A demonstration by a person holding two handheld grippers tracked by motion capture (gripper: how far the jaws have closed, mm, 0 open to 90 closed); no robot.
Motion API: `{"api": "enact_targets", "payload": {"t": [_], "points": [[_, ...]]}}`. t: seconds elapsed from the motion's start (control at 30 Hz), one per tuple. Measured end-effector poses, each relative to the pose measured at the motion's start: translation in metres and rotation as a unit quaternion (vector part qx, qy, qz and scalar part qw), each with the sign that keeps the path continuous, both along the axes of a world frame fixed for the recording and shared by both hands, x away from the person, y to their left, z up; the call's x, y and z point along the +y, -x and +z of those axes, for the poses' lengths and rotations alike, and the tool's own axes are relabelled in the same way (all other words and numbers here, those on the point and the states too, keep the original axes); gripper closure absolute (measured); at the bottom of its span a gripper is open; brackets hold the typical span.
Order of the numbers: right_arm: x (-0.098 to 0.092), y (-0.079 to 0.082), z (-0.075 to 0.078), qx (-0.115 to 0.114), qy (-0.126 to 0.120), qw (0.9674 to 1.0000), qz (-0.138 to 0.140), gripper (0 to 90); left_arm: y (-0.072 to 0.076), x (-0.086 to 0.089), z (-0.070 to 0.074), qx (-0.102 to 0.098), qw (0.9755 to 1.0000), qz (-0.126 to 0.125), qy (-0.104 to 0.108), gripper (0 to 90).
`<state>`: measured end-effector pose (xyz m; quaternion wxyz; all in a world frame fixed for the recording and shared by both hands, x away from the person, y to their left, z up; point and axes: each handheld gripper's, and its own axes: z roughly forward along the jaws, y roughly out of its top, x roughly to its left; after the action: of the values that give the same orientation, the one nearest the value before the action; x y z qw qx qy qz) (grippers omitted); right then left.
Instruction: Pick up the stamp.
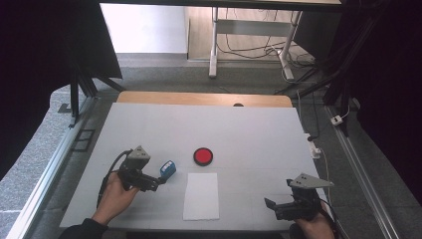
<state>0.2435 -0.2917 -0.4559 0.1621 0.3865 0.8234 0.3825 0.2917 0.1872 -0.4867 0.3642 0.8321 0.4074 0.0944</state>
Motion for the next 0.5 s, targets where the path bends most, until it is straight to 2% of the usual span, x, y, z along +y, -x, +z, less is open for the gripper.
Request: {"api": "enact_targets", "payload": {"t": [0.1,0.23,0.33,0.5], "points": [[0.000,0.000,0.000,0.000,0.000,1.0000,0.000,0.0,-0.004,-0.004,-0.001,-0.001,1.0000,-0.003,-0.002,0.0],[0.000,0.000,0.000,0.000,0.000,1.0000,0.000,0.0,-0.010,-0.012,-0.003,-0.002,0.9998,-0.005,-0.018,0.1],[0.000,0.000,0.000,0.000,0.000,1.0000,0.000,0.0,-0.015,-0.016,-0.006,0.001,0.9995,-0.011,-0.029,0.0],[0.000,0.000,0.000,0.000,0.000,1.0000,0.000,0.0,-0.023,-0.021,-0.008,0.010,0.9991,-0.024,-0.033,0.2]]}}
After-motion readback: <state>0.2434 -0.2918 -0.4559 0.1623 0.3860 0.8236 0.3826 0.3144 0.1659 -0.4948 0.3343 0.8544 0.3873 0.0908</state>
